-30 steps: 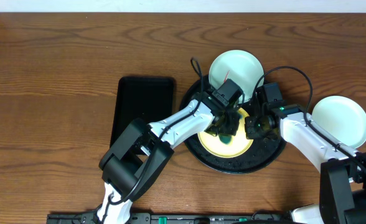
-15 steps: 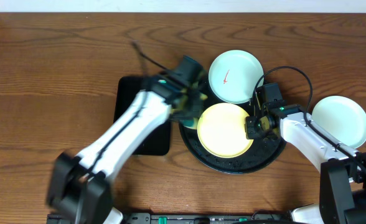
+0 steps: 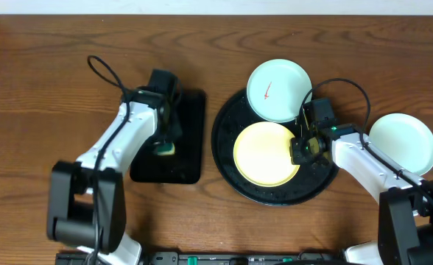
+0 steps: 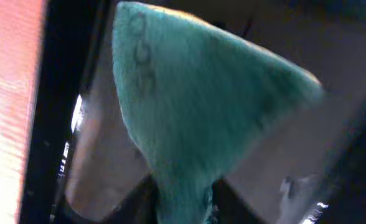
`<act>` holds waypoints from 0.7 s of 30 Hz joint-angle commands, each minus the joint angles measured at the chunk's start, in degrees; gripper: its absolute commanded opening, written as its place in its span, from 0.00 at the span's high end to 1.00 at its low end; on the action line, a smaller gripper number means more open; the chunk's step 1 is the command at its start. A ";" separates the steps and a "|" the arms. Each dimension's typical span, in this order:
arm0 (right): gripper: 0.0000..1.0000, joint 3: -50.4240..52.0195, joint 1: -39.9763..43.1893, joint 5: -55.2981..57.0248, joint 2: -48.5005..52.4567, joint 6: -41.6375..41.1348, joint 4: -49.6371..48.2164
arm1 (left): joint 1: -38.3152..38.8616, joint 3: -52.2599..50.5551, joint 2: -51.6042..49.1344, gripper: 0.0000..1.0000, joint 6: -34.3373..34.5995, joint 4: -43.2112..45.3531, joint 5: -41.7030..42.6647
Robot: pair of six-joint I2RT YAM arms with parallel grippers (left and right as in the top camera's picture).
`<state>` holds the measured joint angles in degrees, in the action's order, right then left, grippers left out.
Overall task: Clean dirty plates on tray and stack at the side
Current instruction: 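Return the sponge with left gripper to the black rectangular tray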
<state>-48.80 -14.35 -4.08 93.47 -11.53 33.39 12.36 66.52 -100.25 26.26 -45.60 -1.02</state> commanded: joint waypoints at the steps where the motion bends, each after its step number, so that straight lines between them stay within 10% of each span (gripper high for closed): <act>1: 0.99 1.01 0.26 -0.96 0.57 -0.68 0.02 | -0.83 0.31 0.37 0.50 -1.60 0.31 2.03; 10: 0.99 0.94 0.26 -3.34 0.55 -2.71 -1.57 | -0.83 1.66 8.98 0.25 -1.60 -1.81 9.27; 21: 0.99 -16.50 -0.74 -3.93 -3.98 -1.20 10.45 | -0.83 1.64 24.44 0.22 -2.23 -9.99 9.38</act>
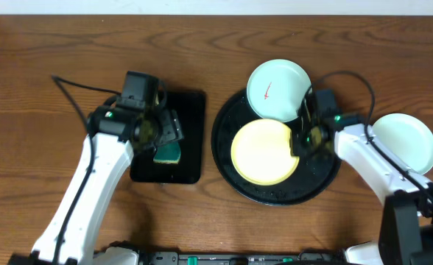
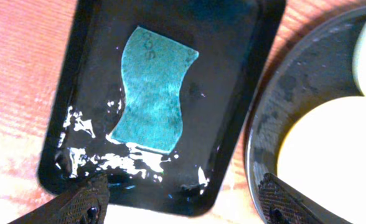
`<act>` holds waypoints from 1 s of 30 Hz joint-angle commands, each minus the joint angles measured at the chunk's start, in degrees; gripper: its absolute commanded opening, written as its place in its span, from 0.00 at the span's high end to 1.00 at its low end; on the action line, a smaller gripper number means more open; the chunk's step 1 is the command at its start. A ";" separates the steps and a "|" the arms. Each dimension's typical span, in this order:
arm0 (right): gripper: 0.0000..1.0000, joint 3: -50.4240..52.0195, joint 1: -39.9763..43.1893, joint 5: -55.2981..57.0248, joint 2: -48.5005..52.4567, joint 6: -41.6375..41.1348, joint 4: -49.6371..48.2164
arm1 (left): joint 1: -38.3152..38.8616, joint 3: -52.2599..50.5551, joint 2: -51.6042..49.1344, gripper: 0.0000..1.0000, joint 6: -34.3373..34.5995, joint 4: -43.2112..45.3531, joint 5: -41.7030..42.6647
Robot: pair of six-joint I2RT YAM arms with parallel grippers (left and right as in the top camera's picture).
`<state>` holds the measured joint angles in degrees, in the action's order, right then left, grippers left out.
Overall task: Clean dirty plates on tray and stack at the side
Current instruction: 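Return the sponge with left gripper to the black rectangular tray, then lift the yellow plate with right gripper and tilt it over sponge tray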
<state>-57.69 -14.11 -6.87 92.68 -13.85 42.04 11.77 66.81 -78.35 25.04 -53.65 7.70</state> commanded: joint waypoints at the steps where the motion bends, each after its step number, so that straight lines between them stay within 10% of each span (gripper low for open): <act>1: 0.99 -9.57 -1.42 -1.16 -3.21 1.07 2.75 | -0.24 1.36 3.39 0.22 -1.01 -2.75 0.66; 19: 0.99 -16.68 -23.78 12.20 3.76 -1.70 -22.88 | -0.24 1.36 5.31 0.22 -1.01 -8.35 0.66; 30: 0.99 -16.79 -31.54 28.44 5.22 15.87 -35.69 | -0.24 1.36 5.31 0.21 -1.01 -8.48 0.66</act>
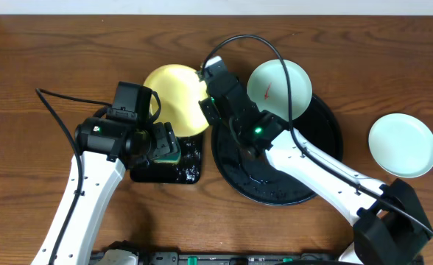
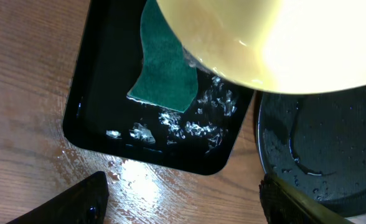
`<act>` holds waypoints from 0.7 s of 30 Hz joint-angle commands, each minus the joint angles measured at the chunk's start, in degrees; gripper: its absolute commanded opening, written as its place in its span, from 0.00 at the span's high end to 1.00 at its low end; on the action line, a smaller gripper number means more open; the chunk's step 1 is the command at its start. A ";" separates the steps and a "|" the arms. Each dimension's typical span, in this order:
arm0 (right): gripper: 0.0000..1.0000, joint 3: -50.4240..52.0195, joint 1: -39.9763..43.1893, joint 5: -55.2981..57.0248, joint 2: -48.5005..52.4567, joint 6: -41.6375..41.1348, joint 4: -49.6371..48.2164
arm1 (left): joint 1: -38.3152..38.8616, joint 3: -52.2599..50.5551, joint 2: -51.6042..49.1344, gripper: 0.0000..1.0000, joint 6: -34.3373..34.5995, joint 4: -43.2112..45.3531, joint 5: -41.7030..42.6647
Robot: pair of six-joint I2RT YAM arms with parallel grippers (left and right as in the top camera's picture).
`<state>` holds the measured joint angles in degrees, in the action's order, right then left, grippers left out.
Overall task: Clean dirty plates on tray and stack at the side
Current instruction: 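Lift the yellow plate with right gripper and tilt it over sponge tray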
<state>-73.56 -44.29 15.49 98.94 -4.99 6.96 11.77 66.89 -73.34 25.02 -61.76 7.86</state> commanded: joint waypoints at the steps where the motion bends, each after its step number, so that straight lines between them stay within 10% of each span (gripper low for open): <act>1: 0.99 -0.98 -2.10 8.15 -1.40 8.79 -1.01 | -0.24 1.27 0.31 0.21 -0.96 -0.37 0.50; 21: 0.99 -1.03 -6.25 14.71 -5.64 25.42 -8.11 | -0.24 1.27 0.31 0.21 -0.96 -0.37 0.50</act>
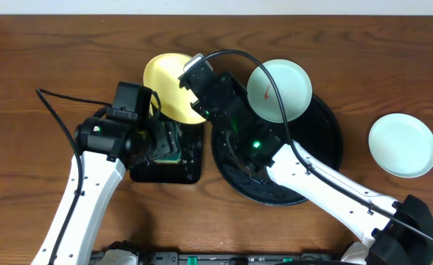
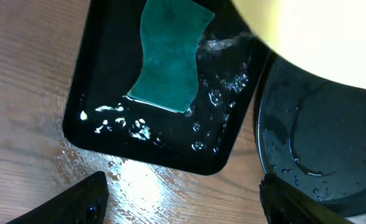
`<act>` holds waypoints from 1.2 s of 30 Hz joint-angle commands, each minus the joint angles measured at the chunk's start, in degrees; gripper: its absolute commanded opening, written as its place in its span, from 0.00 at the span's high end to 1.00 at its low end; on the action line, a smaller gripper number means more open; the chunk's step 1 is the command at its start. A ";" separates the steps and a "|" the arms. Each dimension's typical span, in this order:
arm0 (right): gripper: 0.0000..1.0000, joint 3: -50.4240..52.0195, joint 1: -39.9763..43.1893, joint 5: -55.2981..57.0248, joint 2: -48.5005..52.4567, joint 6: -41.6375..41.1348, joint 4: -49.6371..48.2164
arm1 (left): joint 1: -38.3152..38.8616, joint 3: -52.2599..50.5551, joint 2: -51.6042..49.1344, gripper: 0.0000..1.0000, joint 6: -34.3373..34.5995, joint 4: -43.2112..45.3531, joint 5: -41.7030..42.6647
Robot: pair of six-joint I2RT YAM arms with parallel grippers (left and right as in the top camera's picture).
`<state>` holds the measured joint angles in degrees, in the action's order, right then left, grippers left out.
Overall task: Clean dirty plates on tray and stack at the side
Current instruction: 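Lift the yellow plate with right gripper and tilt it over sponge tray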
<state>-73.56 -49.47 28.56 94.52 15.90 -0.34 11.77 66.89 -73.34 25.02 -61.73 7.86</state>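
My right gripper (image 1: 190,101) is shut on the right rim of the yellow plate (image 1: 166,87), holding it tilted above the far end of the black rectangular tray (image 1: 191,173). The plate (image 2: 320,37) fills the left wrist view's upper right corner. A green sponge (image 2: 170,56) lies flat in the wet tray (image 2: 102,134). Above the tray's near end my left gripper (image 2: 183,205) hangs open, nothing between its fingers. A mint plate with a red mark (image 1: 279,90) rests on the far edge of the round black tray (image 1: 327,147).
A clean mint plate (image 1: 403,145) sits on the wooden table at the right. The right arm stretches across the round tray from the lower right. Water droplets lie on the table just in front of the rectangular tray (image 2: 139,177).
The yellow plate in my right gripper has shifted a little to the left and back, uncovering the whole sponge in the left wrist view. Water in the tray ripples. My left gripper has stayed put.
First my left gripper was low over the sponge in the rectangular tray and my right gripper at the yellow plate's edge on the round tray. Then the left was raised and open, sponge left lying. Later the right held the plate over the rectangular tray, where it remains.
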 commanded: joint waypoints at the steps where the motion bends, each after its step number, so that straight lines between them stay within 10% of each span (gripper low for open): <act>1: 0.99 -1.03 -1.18 1.66 -1.22 5.16 -1.18 | -0.24 1.27 0.31 0.21 -0.98 -0.39 0.50; 36: 0.99 -1.03 -3.50 1.79 -1.22 18.75 -4.02 | -0.24 1.27 0.31 0.21 -0.96 -0.39 0.50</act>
<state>-73.56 -52.49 29.43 94.52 32.53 -3.92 11.77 66.89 -73.34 25.02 -61.73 7.86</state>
